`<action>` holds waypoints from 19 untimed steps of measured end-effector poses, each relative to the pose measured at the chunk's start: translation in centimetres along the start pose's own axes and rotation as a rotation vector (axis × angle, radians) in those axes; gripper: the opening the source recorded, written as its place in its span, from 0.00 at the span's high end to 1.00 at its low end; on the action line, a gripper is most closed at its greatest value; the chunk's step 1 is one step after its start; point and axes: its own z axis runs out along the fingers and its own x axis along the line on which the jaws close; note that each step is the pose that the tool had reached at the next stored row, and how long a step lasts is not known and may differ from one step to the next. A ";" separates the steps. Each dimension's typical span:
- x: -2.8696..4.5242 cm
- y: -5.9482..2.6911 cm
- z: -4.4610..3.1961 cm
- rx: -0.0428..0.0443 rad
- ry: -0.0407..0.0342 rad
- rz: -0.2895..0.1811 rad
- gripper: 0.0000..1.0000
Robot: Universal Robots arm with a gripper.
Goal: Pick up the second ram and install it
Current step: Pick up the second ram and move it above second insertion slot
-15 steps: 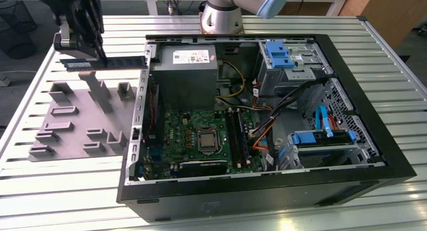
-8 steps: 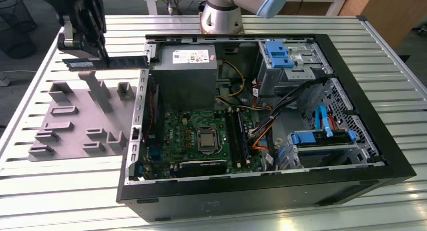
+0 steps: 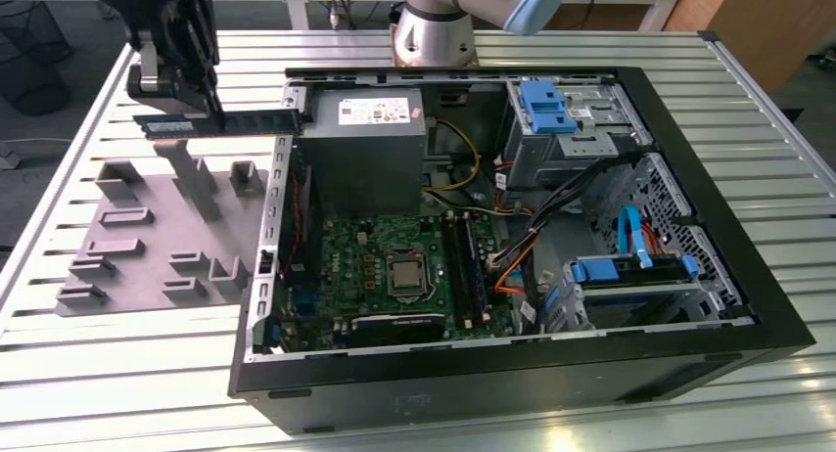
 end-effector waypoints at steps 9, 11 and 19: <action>0.01 -0.88 -0.03 0.0000 0.0000 0.000 0.86; 0.01 -1.05 -0.04 0.0001 -0.0001 0.000 0.86; 0.01 -1.74 -0.06 0.0000 0.0000 0.000 0.86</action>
